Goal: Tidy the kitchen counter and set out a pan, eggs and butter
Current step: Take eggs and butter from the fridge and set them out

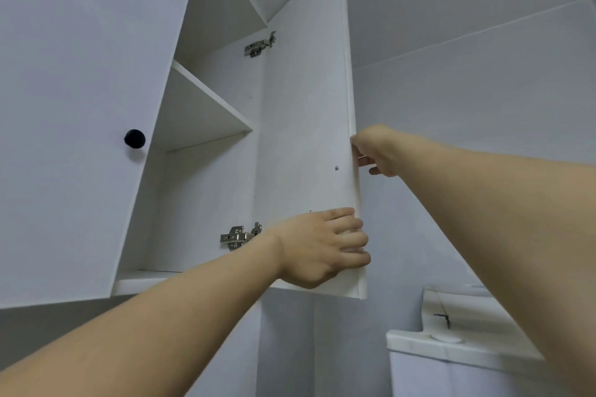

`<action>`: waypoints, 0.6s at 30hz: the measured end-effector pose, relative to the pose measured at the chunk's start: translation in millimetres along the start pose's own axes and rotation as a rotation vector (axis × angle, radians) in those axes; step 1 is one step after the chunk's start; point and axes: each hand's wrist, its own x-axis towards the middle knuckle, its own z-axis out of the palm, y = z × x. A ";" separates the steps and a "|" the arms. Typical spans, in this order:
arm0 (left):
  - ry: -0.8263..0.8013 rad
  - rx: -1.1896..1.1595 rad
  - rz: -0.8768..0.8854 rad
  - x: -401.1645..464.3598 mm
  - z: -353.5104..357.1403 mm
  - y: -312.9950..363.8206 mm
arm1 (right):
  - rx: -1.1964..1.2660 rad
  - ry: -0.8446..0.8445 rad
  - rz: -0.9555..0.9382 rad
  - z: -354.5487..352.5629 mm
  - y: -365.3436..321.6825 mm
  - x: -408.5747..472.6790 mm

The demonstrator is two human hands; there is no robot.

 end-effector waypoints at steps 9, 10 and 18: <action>-0.066 0.015 0.004 -78.6 -56.2 -14.0 | 0.030 -0.093 -0.258 29.1 -31.6 -30.2; -0.086 0.023 -0.002 -87.9 -62.3 -15.8 | 0.039 -0.125 -0.286 33.7 -34.3 -33.8; -0.331 0.111 -0.002 -170.0 -105.4 -35.0 | -0.183 -0.447 -0.364 89.7 -53.1 -63.9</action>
